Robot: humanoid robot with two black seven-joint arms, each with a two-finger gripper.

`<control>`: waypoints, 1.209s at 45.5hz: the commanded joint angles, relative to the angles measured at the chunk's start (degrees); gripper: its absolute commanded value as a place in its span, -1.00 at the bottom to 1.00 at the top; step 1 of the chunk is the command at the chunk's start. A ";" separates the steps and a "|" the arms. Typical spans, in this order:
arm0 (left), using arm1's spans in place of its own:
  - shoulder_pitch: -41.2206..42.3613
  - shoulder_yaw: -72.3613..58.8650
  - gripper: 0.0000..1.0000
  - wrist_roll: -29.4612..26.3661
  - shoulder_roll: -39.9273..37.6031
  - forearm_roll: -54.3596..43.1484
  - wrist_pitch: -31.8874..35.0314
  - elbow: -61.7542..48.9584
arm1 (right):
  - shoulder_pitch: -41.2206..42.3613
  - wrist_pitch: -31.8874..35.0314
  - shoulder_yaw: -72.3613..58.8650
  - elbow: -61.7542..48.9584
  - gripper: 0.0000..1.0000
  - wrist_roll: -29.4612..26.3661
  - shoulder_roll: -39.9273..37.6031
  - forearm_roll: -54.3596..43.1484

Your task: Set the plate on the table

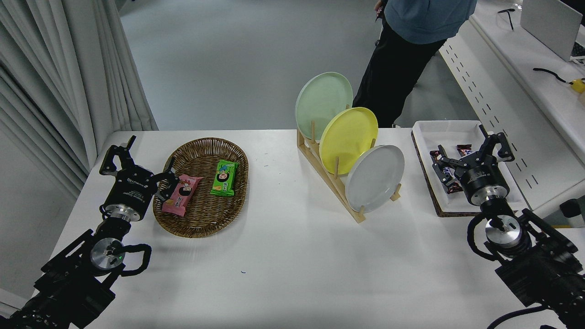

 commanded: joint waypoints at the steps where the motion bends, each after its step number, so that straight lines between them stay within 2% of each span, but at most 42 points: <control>1: 0.00 0.00 1.00 -0.01 0.00 0.00 0.00 -0.05 | 3.89 -0.27 -10.93 0.55 1.00 -0.03 -4.29 0.62; 29: 0.00 0.00 1.00 -0.01 0.00 0.00 0.00 -0.05 | 16.90 -0.18 -35.64 1.78 1.00 -0.29 -17.20 0.09; 46: 0.00 0.00 1.00 -0.01 0.00 0.00 0.00 -0.05 | 29.02 0.44 -63.75 15.49 1.00 -0.21 -27.84 0.01; 55: 0.00 0.00 1.00 -0.01 0.00 0.00 0.00 -0.05 | 31.23 0.79 -66.75 18.75 1.00 -0.29 -29.96 -0.08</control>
